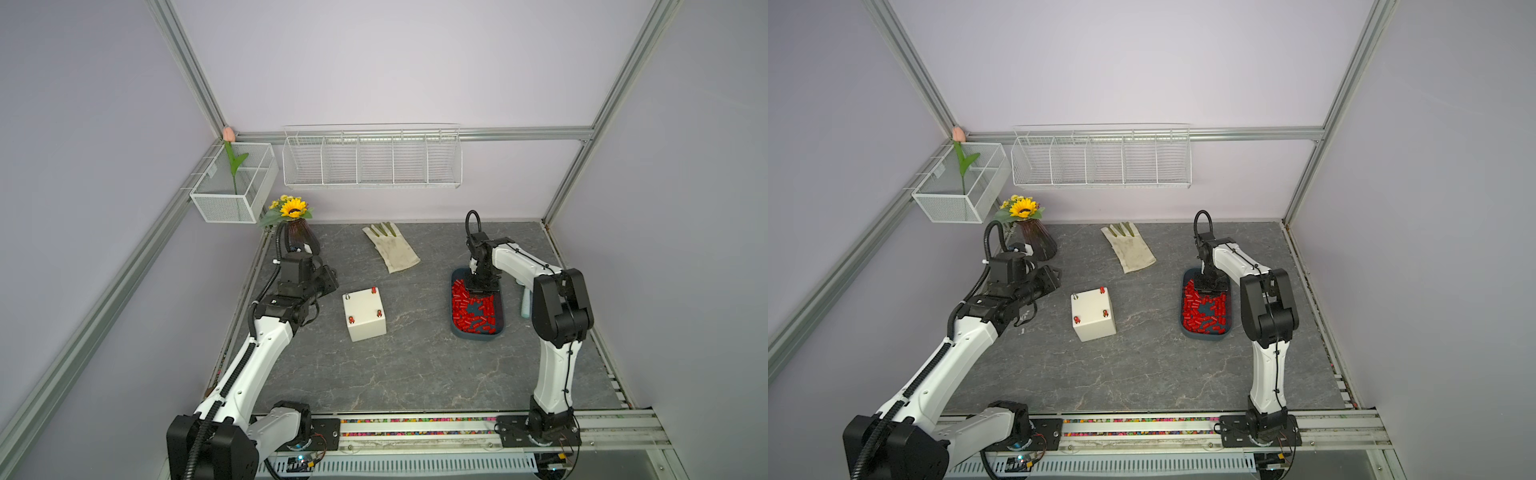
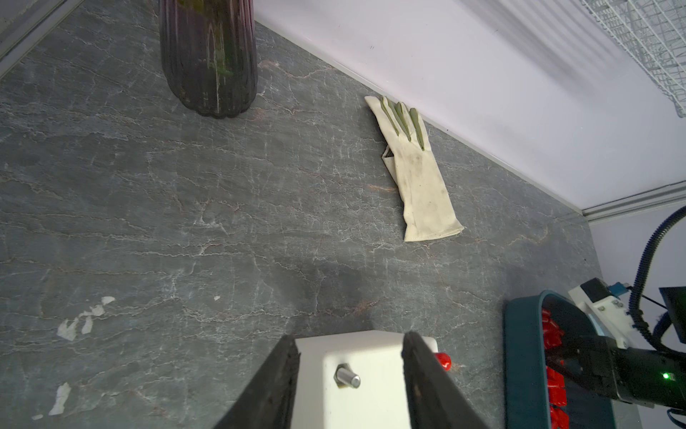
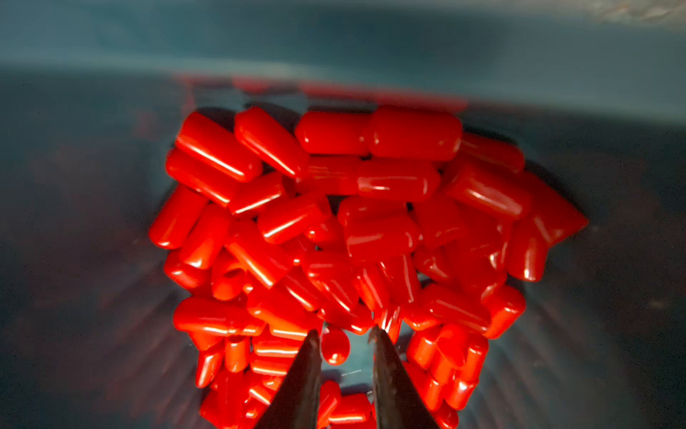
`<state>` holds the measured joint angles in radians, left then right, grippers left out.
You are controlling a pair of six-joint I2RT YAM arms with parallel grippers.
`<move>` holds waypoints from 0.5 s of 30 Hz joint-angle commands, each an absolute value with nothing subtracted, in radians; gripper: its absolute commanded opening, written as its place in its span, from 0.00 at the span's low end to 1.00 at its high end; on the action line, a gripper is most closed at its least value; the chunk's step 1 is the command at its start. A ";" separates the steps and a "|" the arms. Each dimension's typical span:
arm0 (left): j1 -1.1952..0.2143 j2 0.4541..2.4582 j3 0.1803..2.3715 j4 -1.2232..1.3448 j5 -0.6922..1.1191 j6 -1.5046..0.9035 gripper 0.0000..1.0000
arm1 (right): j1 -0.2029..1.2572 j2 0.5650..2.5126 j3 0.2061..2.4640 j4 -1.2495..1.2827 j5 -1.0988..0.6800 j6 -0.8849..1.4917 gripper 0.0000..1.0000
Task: Cover the protruding screws with screw protection sleeves
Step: Pick up the screw protection sleeve from the storage box.
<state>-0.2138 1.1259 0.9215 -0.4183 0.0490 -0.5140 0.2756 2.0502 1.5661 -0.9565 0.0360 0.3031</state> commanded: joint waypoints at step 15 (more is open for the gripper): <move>-0.207 1.125 0.914 -0.420 0.039 -0.512 0.48 | 0.273 2.052 1.559 -0.985 -0.003 0.286 0.25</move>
<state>-0.2138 1.1259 0.9215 -0.4179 0.0494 -0.5140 0.2756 2.0510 1.5681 -0.9577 0.0101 0.2985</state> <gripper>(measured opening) 0.482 0.253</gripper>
